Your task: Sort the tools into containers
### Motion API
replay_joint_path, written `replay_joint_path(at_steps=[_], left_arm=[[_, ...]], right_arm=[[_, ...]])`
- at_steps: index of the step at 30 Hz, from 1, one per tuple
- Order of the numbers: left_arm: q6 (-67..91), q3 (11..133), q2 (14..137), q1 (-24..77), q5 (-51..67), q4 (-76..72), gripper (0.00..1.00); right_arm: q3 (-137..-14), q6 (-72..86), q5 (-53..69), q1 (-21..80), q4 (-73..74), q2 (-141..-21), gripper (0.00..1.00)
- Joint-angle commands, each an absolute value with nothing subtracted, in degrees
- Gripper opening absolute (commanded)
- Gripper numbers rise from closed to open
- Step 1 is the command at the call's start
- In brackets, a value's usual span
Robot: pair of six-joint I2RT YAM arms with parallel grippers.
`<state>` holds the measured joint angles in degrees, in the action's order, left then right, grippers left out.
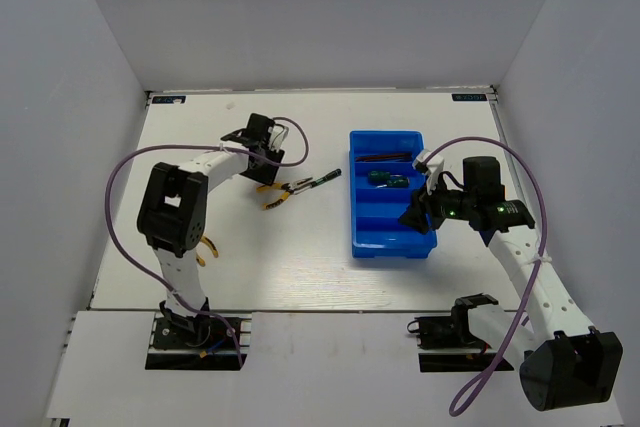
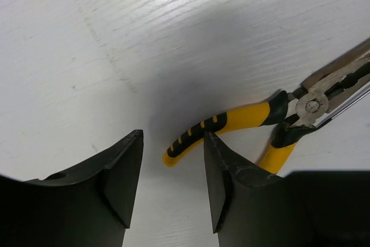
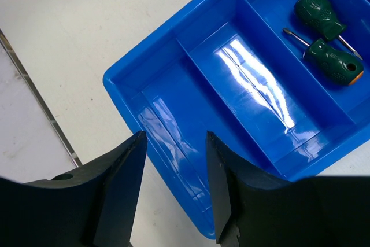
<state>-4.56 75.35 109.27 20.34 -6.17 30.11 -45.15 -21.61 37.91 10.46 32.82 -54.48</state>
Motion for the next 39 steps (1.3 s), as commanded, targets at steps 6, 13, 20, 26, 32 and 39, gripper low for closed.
replay_joint_path(at_steps=[6,13,20,26,32,39], left_arm=[[-7.5,77.2,111.5,19.3,2.1,30.8,0.55],[-7.5,77.2,114.4,18.8,2.1,31.4,0.35],[-6.3,77.1,115.0,18.8,2.1,34.2,0.00],[-4.7,76.6,108.5,18.8,3.0,34.7,0.00],[-3.4,77.1,97.3,20.0,13.2,32.2,0.00],[-2.2,78.1,91.4,20.0,18.7,30.4,0.00]], right_arm=[[-44.8,-22.1,39.3,10.0,31.6,-54.4,0.52],[-44.8,-22.1,39.3,9.9,31.7,-54.0,0.52],[-44.8,-22.1,39.5,9.8,31.6,-53.9,0.52],[-45.1,-22.1,39.8,9.8,31.6,-54.0,0.52],[-45.1,-22.0,39.6,9.8,31.6,-53.7,0.53],[-44.8,-21.8,39.6,9.8,31.5,-54.0,0.54]])
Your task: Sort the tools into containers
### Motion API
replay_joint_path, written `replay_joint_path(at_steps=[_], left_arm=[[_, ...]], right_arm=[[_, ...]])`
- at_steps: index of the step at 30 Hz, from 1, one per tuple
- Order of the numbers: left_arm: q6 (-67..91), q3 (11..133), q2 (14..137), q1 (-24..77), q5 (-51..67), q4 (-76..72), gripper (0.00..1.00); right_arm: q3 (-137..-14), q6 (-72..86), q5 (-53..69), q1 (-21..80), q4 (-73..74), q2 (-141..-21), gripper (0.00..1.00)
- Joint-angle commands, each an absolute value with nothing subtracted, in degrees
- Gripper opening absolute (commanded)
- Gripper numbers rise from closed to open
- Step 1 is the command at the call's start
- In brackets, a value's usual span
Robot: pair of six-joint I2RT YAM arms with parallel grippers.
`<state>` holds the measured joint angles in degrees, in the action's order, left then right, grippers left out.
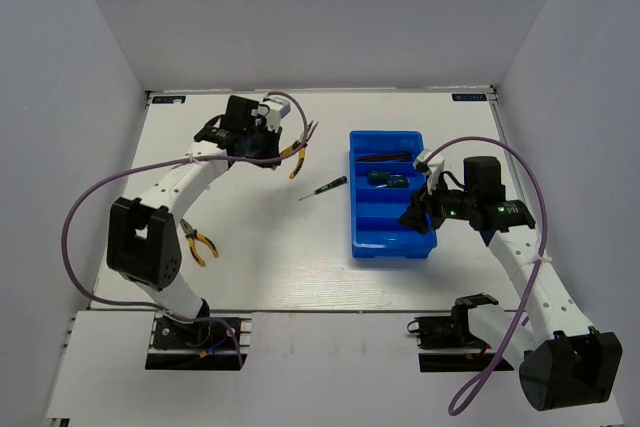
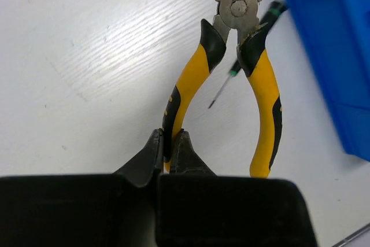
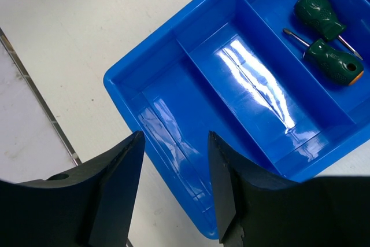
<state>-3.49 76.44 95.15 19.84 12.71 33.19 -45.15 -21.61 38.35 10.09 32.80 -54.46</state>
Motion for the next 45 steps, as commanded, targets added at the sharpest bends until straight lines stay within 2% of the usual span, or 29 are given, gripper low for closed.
replay_joint_path(at_steps=[1,5,7,8,9,10,13,18,27,36,42,45], left_arm=[[-2.2,78.1,89.8,20.0,20.1,29.3,0.00],[-2.2,77.5,87.5,21.3,31.9,25.3,0.00],[-2.2,77.5,87.5,23.3,35.6,22.3,0.00],[-2.2,77.5,87.5,24.0,39.3,20.6,0.00],[-2.2,76.9,87.5,25.6,40.2,18.7,0.00],[-1.5,76.9,87.5,26.4,42.6,16.9,0.00],[0.6,74.8,88.9,30.2,44.1,8.9,0.00],[-0.6,78.5,95.0,37.2,39.8,7.9,0.00],[-4.7,85.2,105.7,44.3,21.8,11.9,0.00],[-14.1,96.8,113.4,46.1,13.5,24.5,0.00],[-18.3,98.6,114.7,48.0,4.2,27.7,0.00],[-20.1,95.6,113.6,49.2,0.6,26.7,0.00]], right_arm=[[-44.8,-21.8,39.6,9.8,31.5,-53.8,0.54],[-45.0,-21.0,36.3,9.6,30.9,-53.3,0.57],[-44.9,-18.4,26.1,9.1,27.9,-52.8,0.55],[-45.2,-17.8,19.1,8.8,26.5,-52.4,0.44],[-45.2,-15.0,11.9,8.9,24.7,-51.8,0.14],[-45.0,-13.6,8.7,8.4,23.8,-51.9,0.00],[-44.1,-10.3,-2.8,7.2,21.0,-50.7,0.00],[-43.0,-8.7,-9.9,5.7,18.5,-50.4,0.00],[-42.5,-8.0,-9.1,4.1,18.2,-49.8,0.00],[-42.3,-7.9,-7.8,3.7,18.0,-49.5,0.00],[-42.1,-7.6,-6.9,3.7,18.2,-49.8,0.00],[-42.1,-7.6,-6.6,3.8,18.3,-49.7,0.00]])
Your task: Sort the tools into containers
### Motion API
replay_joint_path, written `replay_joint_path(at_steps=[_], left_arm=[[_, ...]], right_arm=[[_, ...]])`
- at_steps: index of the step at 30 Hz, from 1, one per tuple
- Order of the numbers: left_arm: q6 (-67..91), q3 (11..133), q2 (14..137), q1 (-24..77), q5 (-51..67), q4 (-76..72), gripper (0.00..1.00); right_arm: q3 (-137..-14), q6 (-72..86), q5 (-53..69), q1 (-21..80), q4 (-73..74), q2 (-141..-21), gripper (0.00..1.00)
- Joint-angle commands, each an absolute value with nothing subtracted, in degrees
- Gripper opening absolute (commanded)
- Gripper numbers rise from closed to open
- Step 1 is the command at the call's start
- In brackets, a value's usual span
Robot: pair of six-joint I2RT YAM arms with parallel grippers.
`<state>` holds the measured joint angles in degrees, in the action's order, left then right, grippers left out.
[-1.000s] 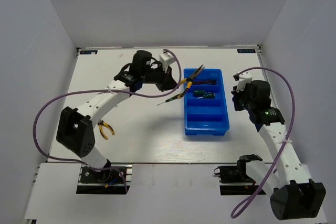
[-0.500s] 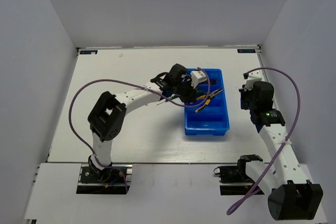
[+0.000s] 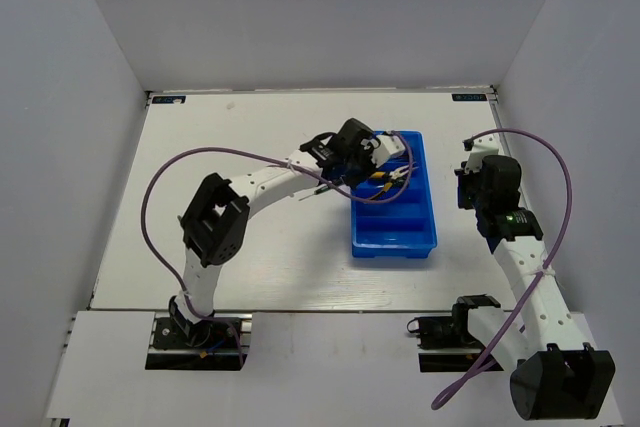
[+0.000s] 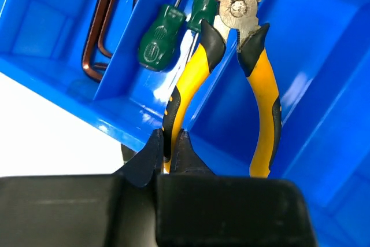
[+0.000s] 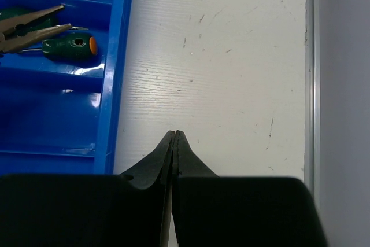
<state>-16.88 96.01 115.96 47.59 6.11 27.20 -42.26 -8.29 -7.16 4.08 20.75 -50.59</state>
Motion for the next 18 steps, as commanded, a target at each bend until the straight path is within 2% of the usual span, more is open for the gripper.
replay_joint_path(at_steps=[1,10,18], left_arm=[[-20.7,94.8,113.1,49.8,-0.1,26.0,0.00],[-23.1,87.4,110.7,53.8,-10.1,17.6,0.00],[-24.7,85.8,110.7,56.1,-14.1,14.9,0.00]], right_arm=[[-42.1,-7.7,-6.6,3.8,18.2,-49.9,0.00],[-41.9,-7.3,-6.5,3.5,18.3,-49.8,0.00],[-41.9,-7.3,-6.4,3.6,18.1,-49.8,0.00]])
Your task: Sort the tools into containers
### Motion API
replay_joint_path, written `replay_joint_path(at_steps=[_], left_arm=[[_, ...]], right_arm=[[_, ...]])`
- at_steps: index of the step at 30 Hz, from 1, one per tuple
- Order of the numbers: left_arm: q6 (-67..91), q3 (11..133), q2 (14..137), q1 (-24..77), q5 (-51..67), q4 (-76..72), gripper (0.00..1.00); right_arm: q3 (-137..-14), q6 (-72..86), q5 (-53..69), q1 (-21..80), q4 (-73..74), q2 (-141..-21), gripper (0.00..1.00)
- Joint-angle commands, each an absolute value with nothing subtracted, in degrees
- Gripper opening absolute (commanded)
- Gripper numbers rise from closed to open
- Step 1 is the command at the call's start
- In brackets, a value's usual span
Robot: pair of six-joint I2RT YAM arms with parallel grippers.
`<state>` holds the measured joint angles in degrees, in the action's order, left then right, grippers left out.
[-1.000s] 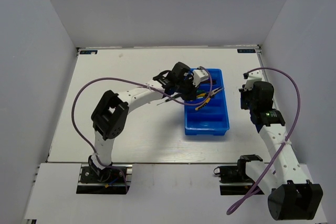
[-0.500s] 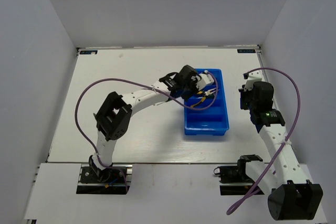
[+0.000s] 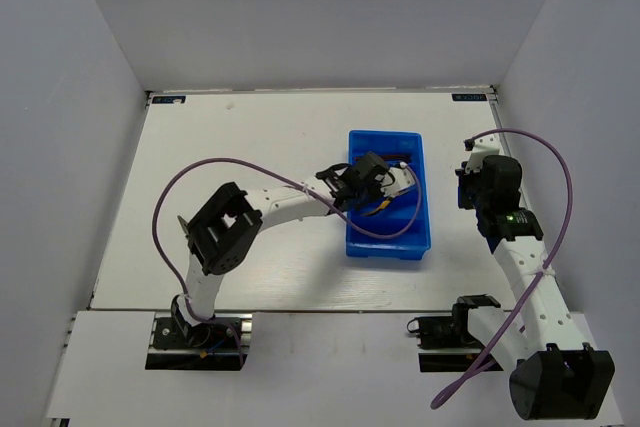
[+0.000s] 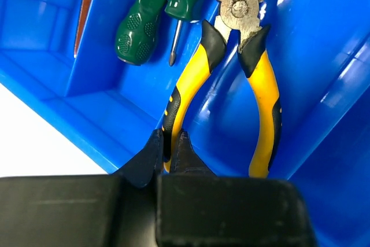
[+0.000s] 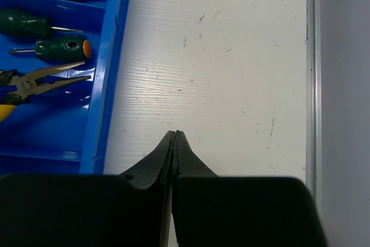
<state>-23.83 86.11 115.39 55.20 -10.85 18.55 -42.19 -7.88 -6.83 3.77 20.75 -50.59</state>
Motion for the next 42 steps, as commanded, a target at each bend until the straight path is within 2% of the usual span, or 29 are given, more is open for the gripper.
replay_joint_path(at_steps=[1,3,5,8,9,14,16,17,18,19,20,21,22,23,24,25,26,27,28,29,31,33,38,42], left_arm=[[-24.7,85.8,110.7,56.1,-14.1,14.9,0.00],[-24.7,85.8,110.7,56.6,-14.1,14.9,0.12],[-24.7,85.8,110.7,56.6,-14.6,14.3,0.36],[-24.1,85.3,110.0,57.2,-14.6,13.8,0.53],[-24.1,85.3,110.0,57.7,-15.1,13.8,0.55],[-23.2,85.3,106.6,58.3,-16.5,13.2,0.58],[-20.1,84.6,102.7,58.3,-16.5,12.5,0.50],[-18.6,84.6,101.0,58.3,-16.5,12.5,0.41],[-16.3,83.8,99.4,57.2,-16.5,13.0,0.12],[-11.0,82.4,97.7,56.2,-17.4,13.6,0.00],[-8.5,81.4,96.2,55.6,-19.3,14.8,0.00],[-5.7,79.3,93.4,55.6,-23.7,17.2,0.00],[-2.1,78.8,92.4,54.6,-26.3,19.7,0.00],[8.1,78.8,91.8,52.6,-29.7,23.4,0.00],[13.0,78.8,91.2,51.0,-32.5,32.3,0.00],[18.1,77.5,89.8,47.1,-33.3,35.8,0.09],[25.4,75.9,88.4,45.0,-32.1,37.9,0.17],[28.3,71.2,86.6,42.7,-30.7,39.0,0.30],[29.6,68.2,84.4,40.1,-28.8,38.2,0.62],[30.4,62.8,79.8,35.1,-25.4,35.8,0.69],[32.9,59.3,76.5,29.9,-22.7,35.8,0.73],[36.9,56.7,74.5,24.4,-22.7,37.6,0.73],[46.4,55.6,75.7,17.9,-23.8,48.7,0.68],[48.7,50.7,73.0,13.3,-19.7,46.7,0.66]], right_arm=[[-42.0,-7.2,-6.6,3.4,18.2,-49.7,0.00],[-42.0,-7.4,-6.6,3.3,18.0,-49.7,0.00],[-41.9,-7.6,-6.6,3.3,18.0,-49.7,0.00],[-41.8,-7.4,-6.5,3.6,17.8,-49.7,0.00],[-41.7,-7.4,-6.6,3.3,17.9,-49.6,0.00],[-41.7,-7.6,-6.4,3.4,17.8,-49.8,0.00],[-41.7,-7.5,-6.1,3.4,18.0,-49.7,0.00],[-41.7,-7.8,-5.5,3.6,18.0,-49.7,0.00],[-41.8,-8.2,-4.7,3.4,18.4,-49.7,0.08],[-42.0,-9.2,-2.1,3.4,19.1,-49.8,0.21],[-42.2,-10.3,2.2,3.5,20.1,-50.1,0.45],[-42.4,-11.0,4.8,3.5,20.8,-50.4,0.50],[-42.7,-12.4,10.3,3.4,22.3,-50.5,0.50],[-42.8,-12.9,15.7,3.5,23.7,-50.7,0.47],[-43.1,-13.5,18.3,3.3,24.4,-51.1,0.16],[-43.3,-13.6,23.7,3.7,25.4,-51.2,0.01],[-43.6,-13.4,25.6,3.6,25.7,-51.2,0.00],[-43.7,-13.6,27.0,3.9,26.1,-51.2,0.00],[-43.9,-13.6,29.2,4.0,26.9,-51.6,0.00],[-44.3,-14.3,30.1,4.0,28.0,-51.9,0.16],[-44.9,-14.9,30.9,4.0,28.6,-52.2,0.29],[-45.2,-14.9,31.0,3.9,28.7,-52.2,0.36],[-45.1,-14.8,28.6,3.8,28.2,-51.8,0.36],[-45.0,-14.9,26.4,3.6,28.3,-51.3,0.36]])
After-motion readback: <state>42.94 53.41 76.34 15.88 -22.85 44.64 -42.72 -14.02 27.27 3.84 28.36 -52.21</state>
